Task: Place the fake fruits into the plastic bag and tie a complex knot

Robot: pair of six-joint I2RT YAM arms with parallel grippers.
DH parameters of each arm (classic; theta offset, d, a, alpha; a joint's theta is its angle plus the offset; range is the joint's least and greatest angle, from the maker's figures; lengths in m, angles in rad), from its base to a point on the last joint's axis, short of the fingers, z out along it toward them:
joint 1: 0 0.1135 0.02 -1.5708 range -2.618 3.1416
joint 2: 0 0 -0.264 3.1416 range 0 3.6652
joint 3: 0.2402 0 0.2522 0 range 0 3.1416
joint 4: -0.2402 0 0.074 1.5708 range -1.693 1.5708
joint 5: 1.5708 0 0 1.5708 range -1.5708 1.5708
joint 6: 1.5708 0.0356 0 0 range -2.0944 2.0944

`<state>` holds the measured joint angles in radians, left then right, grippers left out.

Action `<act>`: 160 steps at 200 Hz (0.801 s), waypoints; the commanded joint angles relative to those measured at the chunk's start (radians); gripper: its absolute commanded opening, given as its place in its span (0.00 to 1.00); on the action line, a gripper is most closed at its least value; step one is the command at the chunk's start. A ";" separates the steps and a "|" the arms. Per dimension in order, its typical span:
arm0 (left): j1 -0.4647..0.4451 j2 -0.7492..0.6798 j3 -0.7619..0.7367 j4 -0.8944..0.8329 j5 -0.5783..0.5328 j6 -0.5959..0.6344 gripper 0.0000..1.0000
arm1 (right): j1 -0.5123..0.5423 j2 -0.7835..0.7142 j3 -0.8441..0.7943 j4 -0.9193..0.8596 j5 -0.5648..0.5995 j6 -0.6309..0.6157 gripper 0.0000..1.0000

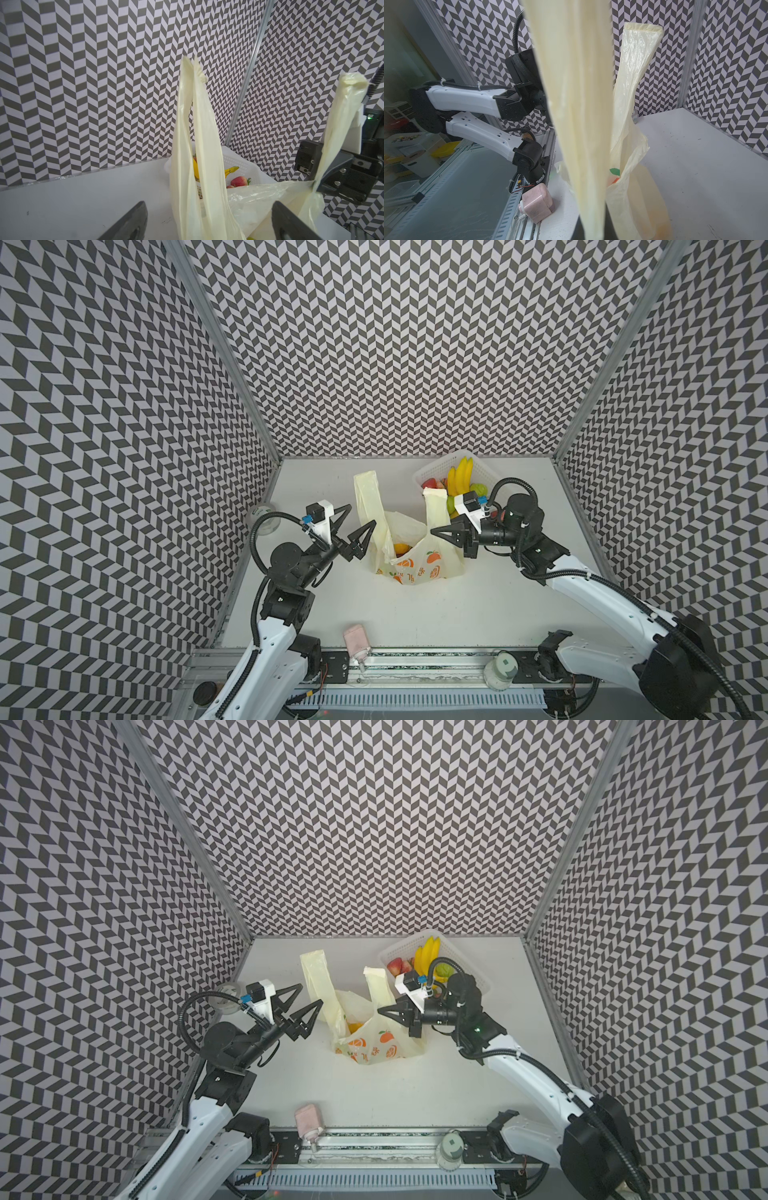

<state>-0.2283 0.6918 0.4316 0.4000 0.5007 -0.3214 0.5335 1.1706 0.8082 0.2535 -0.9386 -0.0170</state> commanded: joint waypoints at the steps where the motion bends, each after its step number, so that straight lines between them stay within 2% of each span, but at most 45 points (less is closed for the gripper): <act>1: 0.004 0.038 -0.031 0.115 0.047 -0.058 0.90 | -0.004 -0.029 0.002 0.054 -0.006 -0.003 0.00; 26: 0.003 0.075 -0.062 0.216 0.077 -0.091 0.83 | -0.004 -0.027 0.000 0.057 0.002 0.006 0.00; 46: 0.002 0.101 -0.079 0.251 0.077 -0.097 0.74 | -0.004 -0.025 -0.001 0.062 0.004 0.012 0.00; 80: -0.023 0.144 -0.113 0.361 0.095 -0.123 0.68 | -0.004 -0.019 0.000 0.065 0.010 0.015 0.00; 118: -0.101 0.208 -0.105 0.392 0.039 -0.097 0.60 | -0.004 -0.014 0.006 0.065 0.023 0.023 0.00; 160: -0.156 0.272 -0.073 0.402 -0.024 -0.039 0.40 | -0.004 -0.016 0.022 0.019 0.057 0.029 0.00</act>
<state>-0.3630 0.9413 0.3241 0.7502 0.5262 -0.3992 0.5335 1.1706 0.8082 0.2535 -0.9108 0.0097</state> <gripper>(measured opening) 0.445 0.047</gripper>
